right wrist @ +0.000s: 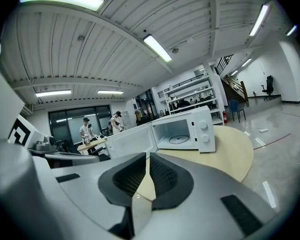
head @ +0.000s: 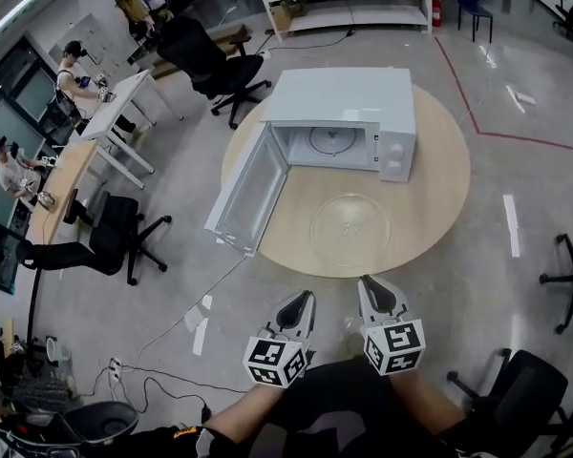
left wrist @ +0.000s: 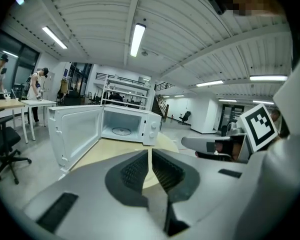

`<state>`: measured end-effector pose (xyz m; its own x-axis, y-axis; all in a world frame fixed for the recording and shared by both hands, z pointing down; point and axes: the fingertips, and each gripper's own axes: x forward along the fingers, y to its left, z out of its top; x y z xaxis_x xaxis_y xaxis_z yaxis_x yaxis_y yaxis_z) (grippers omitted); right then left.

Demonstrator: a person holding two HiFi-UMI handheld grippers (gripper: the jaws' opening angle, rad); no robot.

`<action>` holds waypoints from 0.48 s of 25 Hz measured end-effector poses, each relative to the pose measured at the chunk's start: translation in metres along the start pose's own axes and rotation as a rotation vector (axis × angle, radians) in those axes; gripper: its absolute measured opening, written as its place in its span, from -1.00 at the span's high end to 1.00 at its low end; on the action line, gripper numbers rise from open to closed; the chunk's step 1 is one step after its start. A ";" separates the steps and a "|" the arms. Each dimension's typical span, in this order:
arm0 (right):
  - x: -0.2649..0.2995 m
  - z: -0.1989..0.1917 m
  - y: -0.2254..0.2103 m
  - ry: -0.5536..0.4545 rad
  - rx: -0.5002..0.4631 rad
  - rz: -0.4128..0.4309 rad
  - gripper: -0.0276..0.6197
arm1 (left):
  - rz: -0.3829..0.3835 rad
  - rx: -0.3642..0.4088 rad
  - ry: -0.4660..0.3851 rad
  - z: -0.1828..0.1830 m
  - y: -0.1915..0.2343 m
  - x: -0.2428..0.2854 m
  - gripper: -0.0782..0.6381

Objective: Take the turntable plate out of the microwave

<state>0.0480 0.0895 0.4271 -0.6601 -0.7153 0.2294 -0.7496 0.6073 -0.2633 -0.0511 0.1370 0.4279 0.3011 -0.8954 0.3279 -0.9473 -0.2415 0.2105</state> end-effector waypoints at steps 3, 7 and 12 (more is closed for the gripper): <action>-0.014 -0.010 0.026 0.006 -0.018 -0.011 0.81 | -0.003 0.013 -0.014 -0.005 0.001 -0.032 0.59; -0.044 -0.023 0.059 -0.003 -0.031 -0.029 0.83 | 0.001 0.024 -0.030 -0.019 -0.003 -0.084 0.59; -0.088 -0.036 0.106 -0.038 -0.021 -0.033 0.84 | 0.020 0.028 -0.055 -0.039 -0.008 -0.157 0.59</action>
<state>0.0246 0.2292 0.4129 -0.6328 -0.7476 0.2016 -0.7722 0.5899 -0.2360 -0.0867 0.2935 0.4106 0.2764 -0.9191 0.2809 -0.9560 -0.2330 0.1785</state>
